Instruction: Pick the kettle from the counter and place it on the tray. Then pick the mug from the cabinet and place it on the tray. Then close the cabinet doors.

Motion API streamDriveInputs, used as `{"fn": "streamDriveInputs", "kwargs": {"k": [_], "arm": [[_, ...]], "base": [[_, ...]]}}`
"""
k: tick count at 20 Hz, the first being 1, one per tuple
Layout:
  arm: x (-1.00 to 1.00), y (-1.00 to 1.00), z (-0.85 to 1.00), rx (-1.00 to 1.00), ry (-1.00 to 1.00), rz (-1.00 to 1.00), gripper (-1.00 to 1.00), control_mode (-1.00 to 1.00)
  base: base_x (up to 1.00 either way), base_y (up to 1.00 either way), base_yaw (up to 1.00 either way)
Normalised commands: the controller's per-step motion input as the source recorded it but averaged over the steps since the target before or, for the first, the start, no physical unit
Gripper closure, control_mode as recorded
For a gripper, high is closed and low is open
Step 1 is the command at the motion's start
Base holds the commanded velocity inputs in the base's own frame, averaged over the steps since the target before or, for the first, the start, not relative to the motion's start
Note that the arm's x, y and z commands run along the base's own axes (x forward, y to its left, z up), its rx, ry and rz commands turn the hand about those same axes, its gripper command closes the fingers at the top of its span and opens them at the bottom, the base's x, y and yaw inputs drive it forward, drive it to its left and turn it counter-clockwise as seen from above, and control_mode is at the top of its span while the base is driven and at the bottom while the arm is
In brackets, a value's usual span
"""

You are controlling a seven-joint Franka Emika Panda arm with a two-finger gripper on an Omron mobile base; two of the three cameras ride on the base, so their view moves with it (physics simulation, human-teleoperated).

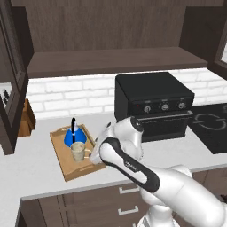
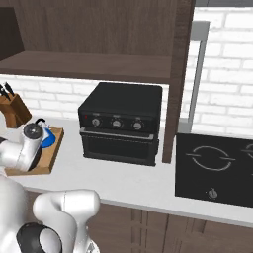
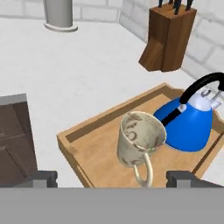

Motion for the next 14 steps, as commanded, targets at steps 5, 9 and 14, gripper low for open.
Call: {"fn": "streamDriveInputs", "kwargs": {"k": [5, 9, 14], "arm": [[-0.41, -0.03, 0.53, 0.04, 0.01, -0.39, -1.0, -1.0], [-0.39, -0.08, 0.5, 0.02, 0.0, -0.38, -1.0, -1.0], [-0.37, -0.11, 0.54, 0.06, 0.0, -0.34, -1.0, -1.0]], "base": [[0.0, 0.0, 0.0], [0.0, 0.0, 0.0], [0.0, 0.0, 0.0]]}}
